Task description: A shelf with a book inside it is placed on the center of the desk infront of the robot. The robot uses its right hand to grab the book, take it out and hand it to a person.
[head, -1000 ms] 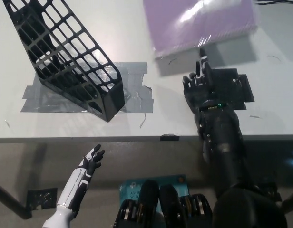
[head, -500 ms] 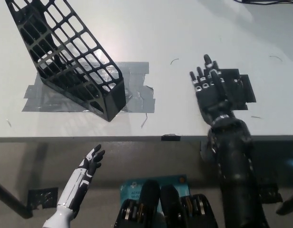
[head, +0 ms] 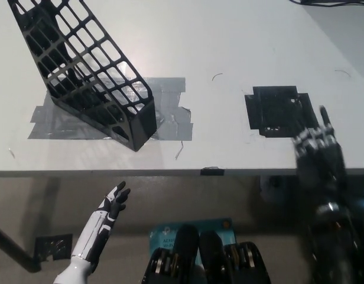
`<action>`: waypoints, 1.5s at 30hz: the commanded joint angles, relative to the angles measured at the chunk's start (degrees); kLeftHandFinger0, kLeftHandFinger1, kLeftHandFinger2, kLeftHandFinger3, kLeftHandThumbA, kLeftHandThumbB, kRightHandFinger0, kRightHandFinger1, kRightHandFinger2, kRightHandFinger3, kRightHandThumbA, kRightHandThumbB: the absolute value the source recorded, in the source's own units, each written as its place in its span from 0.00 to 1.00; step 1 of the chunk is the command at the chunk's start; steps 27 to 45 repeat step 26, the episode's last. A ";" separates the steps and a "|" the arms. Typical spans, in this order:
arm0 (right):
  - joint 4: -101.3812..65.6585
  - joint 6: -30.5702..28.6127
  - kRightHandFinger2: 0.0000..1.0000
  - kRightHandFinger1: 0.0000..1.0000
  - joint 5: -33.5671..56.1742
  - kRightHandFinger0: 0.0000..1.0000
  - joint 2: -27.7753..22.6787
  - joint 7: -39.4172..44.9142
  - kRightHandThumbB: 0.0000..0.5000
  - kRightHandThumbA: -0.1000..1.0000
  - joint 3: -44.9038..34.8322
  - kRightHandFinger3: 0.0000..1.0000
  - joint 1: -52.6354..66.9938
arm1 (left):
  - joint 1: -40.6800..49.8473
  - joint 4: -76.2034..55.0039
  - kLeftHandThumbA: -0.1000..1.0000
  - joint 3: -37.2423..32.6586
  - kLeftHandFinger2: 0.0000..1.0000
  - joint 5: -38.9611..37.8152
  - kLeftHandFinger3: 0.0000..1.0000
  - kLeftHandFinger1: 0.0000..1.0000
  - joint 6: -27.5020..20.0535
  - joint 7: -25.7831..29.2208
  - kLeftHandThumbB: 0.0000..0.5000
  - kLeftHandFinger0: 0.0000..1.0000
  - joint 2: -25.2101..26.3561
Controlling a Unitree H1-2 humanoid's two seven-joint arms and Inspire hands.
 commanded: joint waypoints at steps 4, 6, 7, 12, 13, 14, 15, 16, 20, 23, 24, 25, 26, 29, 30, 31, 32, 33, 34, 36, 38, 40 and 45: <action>-32.12 -15.51 1.00 1.00 -28.42 1.00 -9.43 16.82 0.90 1.00 18.04 1.00 21.87 | -0.40 -1.46 1.00 1.03 1.00 -2.47 1.00 1.00 -1.15 -0.82 0.61 1.00 0.79; -30.14 -15.86 1.00 1.00 -28.69 1.00 -9.91 16.25 0.90 1.00 18.73 1.00 22.26 | -0.10 -1.51 1.00 1.15 1.00 -2.86 1.00 1.00 -1.06 -0.91 0.63 1.00 0.72; -25.87 -16.96 1.00 1.00 -29.81 1.00 -10.31 15.40 0.91 1.00 19.46 1.00 22.14 | 0.18 -1.13 1.00 1.10 1.00 -2.86 1.00 1.00 -1.60 -0.85 0.62 1.00 0.64; -15.13 -13.96 1.00 1.00 -31.26 1.00 -10.95 11.44 0.88 1.00 22.14 1.00 20.36 | 1.06 -1.28 1.00 0.64 1.00 -2.44 1.00 1.00 -1.78 -0.74 0.59 1.00 0.40; -14.02 -13.76 1.00 1.00 -31.07 1.00 -10.97 11.22 0.88 1.00 22.35 1.00 20.08 | 1.16 -1.38 1.00 0.62 1.00 -2.42 1.00 1.00 -1.68 -0.71 0.59 1.00 0.37; -10.75 -14.00 1.00 1.00 -31.50 1.00 -10.89 10.52 0.80 1.00 22.81 1.00 19.05 | 1.17 -1.38 1.00 0.74 1.00 -2.52 1.00 1.00 -1.62 -0.63 0.58 1.00 0.36; -9.66 -14.24 1.00 1.00 -31.74 1.00 -10.89 10.24 0.79 1.00 23.01 1.00 18.66 | 1.14 -1.31 1.00 0.82 1.00 -2.63 1.00 1.00 -1.68 -0.61 0.58 1.00 0.37; -8.25 -14.56 1.00 1.00 -32.07 1.00 -10.94 9.96 0.77 1.00 23.25 1.00 18.15 | 1.16 -1.27 1.00 0.93 1.00 -2.71 1.00 1.00 -1.80 -0.53 0.58 1.00 0.37; -5.75 -14.65 1.00 1.00 -32.36 1.00 -11.53 9.53 0.75 1.00 24.06 1.00 17.35 | 1.75 -1.77 1.00 1.28 1.00 -3.21 1.00 1.00 -1.89 -0.41 0.58 1.00 0.32; -5.24 -15.00 1.00 1.00 -32.41 1.00 -11.74 9.55 0.70 1.00 24.29 1.00 17.95 | 2.49 -2.03 1.00 1.15 1.00 -3.14 1.00 1.00 -1.77 -0.54 0.57 1.00 0.22; -5.25 -14.98 1.00 1.00 -32.51 1.00 -11.75 9.61 0.71 1.00 24.43 1.00 18.20 | 2.86 -2.07 1.00 1.14 1.00 -2.98 1.00 1.00 -1.84 -0.46 0.58 1.00 0.21; -5.25 -14.98 1.00 1.00 -32.60 1.00 -11.73 9.65 0.71 1.00 24.53 1.00 18.33 | 3.08 -2.08 1.00 1.14 1.00 -2.86 1.00 1.00 -1.89 -0.40 0.58 1.00 0.21; -5.31 -14.88 1.00 1.00 -32.61 1.00 -11.70 9.71 0.71 1.00 24.59 1.00 18.44 | 3.23 -2.11 1.00 1.14 1.00 -2.80 1.00 1.00 -1.90 -0.35 0.58 1.00 0.20; -5.31 -14.88 1.00 1.00 -32.61 1.00 -11.70 9.71 0.71 1.00 24.59 1.00 18.44 | 3.23 -2.11 1.00 1.14 1.00 -2.80 1.00 1.00 -1.90 -0.35 0.58 1.00 0.20; -5.31 -14.88 1.00 1.00 -32.61 1.00 -11.70 9.71 0.71 1.00 24.59 1.00 18.44 | 3.23 -2.11 1.00 1.14 1.00 -2.80 1.00 1.00 -1.90 -0.35 0.58 1.00 0.20; -5.31 -14.88 1.00 1.00 -32.61 1.00 -11.70 9.71 0.71 1.00 24.59 1.00 18.44 | 3.23 -2.11 1.00 1.14 1.00 -2.80 1.00 1.00 -1.90 -0.35 0.58 1.00 0.20; -5.31 -14.88 1.00 1.00 -32.61 1.00 -11.70 9.71 0.71 1.00 24.59 1.00 18.44 | 3.23 -2.11 1.00 1.14 1.00 -2.80 1.00 1.00 -1.90 -0.35 0.58 1.00 0.20; -5.31 -14.88 1.00 1.00 -32.61 1.00 -11.70 9.71 0.71 1.00 24.59 1.00 18.44 | 3.23 -2.11 1.00 1.14 1.00 -2.80 1.00 1.00 -1.90 -0.35 0.58 1.00 0.20; -5.31 -14.88 1.00 1.00 -32.61 1.00 -11.70 9.71 0.71 1.00 24.59 1.00 18.44 | 3.23 -2.11 1.00 1.14 1.00 -2.80 1.00 1.00 -1.90 -0.35 0.58 1.00 0.20; -5.31 -14.88 1.00 1.00 -32.61 1.00 -11.70 9.71 0.71 1.00 24.59 1.00 18.44 | 3.23 -2.11 1.00 1.14 1.00 -2.80 1.00 1.00 -1.90 -0.35 0.58 1.00 0.20; -5.31 -14.88 1.00 1.00 -32.61 1.00 -11.70 9.71 0.71 1.00 24.59 1.00 18.44 | 3.23 -2.11 1.00 1.14 1.00 -2.80 1.00 1.00 -1.90 -0.35 0.58 1.00 0.20; -5.31 -14.88 1.00 1.00 -32.61 1.00 -11.70 9.71 0.71 1.00 24.59 1.00 18.44 | 3.23 -2.11 1.00 1.14 1.00 -2.80 1.00 1.00 -1.90 -0.35 0.58 1.00 0.20; -5.31 -14.88 1.00 1.00 -32.61 1.00 -11.70 9.71 0.71 1.00 24.59 1.00 18.44 | 3.23 -2.11 1.00 1.14 1.00 -2.80 1.00 1.00 -1.90 -0.35 0.58 1.00 0.20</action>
